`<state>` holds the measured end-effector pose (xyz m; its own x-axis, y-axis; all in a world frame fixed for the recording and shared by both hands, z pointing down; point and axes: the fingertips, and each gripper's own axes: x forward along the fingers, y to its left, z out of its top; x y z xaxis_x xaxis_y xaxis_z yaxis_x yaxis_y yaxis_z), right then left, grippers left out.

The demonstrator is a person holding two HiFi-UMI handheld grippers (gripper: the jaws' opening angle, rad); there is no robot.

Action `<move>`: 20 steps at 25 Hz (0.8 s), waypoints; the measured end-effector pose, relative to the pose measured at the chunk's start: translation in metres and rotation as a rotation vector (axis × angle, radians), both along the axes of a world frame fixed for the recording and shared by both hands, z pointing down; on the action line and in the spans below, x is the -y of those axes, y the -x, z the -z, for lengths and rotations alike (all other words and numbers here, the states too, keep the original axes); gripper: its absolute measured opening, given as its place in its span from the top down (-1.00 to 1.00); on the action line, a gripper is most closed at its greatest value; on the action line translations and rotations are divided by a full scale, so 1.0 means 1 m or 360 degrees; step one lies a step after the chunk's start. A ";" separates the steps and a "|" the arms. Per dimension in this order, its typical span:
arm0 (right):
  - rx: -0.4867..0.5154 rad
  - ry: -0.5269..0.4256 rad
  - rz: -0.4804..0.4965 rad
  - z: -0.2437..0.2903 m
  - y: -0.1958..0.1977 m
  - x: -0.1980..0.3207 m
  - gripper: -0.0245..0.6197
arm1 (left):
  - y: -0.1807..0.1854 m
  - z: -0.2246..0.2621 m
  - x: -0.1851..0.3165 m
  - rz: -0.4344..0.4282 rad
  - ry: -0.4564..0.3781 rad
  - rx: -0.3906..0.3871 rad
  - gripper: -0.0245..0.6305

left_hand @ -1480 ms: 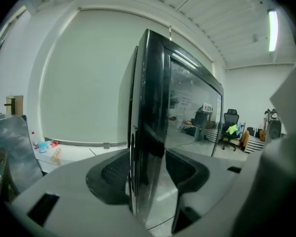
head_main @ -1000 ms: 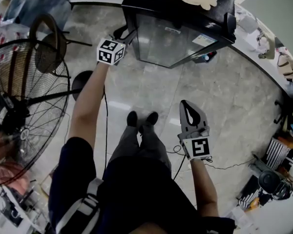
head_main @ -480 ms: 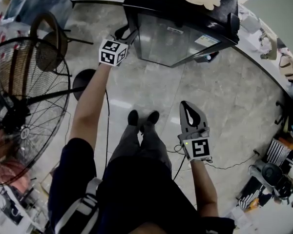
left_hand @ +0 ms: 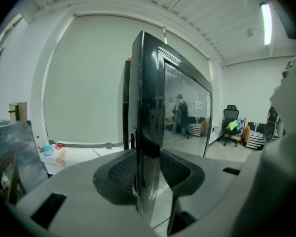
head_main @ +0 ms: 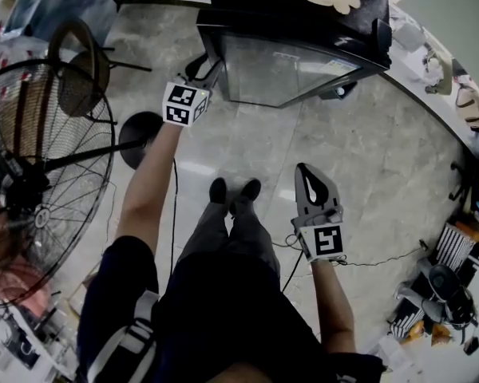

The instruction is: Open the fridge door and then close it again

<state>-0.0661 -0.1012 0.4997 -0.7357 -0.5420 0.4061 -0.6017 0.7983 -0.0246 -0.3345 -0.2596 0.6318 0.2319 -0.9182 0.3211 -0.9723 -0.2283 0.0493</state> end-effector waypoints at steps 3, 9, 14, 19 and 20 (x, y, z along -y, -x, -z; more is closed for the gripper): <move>0.0000 -0.0008 -0.0002 0.002 -0.001 -0.005 0.87 | -0.006 0.001 -0.018 0.0053 0.0010 0.0026 0.46; -0.0009 -0.0009 -0.0020 0.005 -0.009 -0.020 0.87 | -0.021 0.002 -0.053 0.0111 0.0028 0.0053 0.52; -0.0005 -0.0010 -0.0032 0.008 -0.017 -0.039 0.87 | -0.035 0.004 -0.080 0.0141 0.0052 0.0059 0.56; -0.0001 -0.0006 -0.0056 0.007 -0.027 -0.054 0.87 | -0.050 0.004 -0.101 0.0167 0.0074 0.0069 0.58; 0.0002 -0.0006 -0.0062 0.008 -0.029 -0.058 0.87 | -0.053 0.004 -0.106 0.0170 0.0079 0.0071 0.59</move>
